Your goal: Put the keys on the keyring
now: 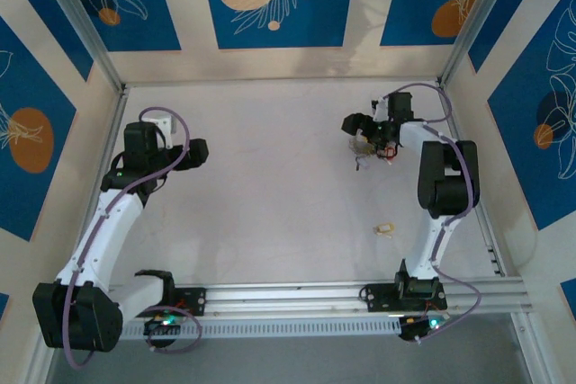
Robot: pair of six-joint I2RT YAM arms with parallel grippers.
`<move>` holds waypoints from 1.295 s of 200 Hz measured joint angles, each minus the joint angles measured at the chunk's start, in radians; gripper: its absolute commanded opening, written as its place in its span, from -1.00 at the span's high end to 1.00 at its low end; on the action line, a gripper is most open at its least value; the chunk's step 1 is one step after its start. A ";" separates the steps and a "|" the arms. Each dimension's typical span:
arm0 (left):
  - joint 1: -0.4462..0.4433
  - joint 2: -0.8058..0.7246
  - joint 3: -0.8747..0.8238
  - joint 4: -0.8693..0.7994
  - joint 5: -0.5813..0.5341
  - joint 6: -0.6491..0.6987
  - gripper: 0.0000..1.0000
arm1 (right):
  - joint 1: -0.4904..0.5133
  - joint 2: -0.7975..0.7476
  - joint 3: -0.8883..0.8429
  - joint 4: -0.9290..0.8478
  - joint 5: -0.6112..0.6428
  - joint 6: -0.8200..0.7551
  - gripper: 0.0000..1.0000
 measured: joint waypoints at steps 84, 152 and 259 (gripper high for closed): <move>0.000 0.000 -0.004 0.000 -0.019 0.017 -1.00 | 0.173 0.023 0.030 -0.151 0.158 0.014 -0.98; 0.000 -0.033 -0.004 -0.008 -0.061 0.055 -1.00 | 0.506 -0.109 -0.157 -0.088 0.163 0.115 -0.98; -0.009 -0.051 -0.022 -0.007 -0.085 0.071 -1.00 | 0.753 -0.380 -0.335 -0.015 0.116 0.129 -0.87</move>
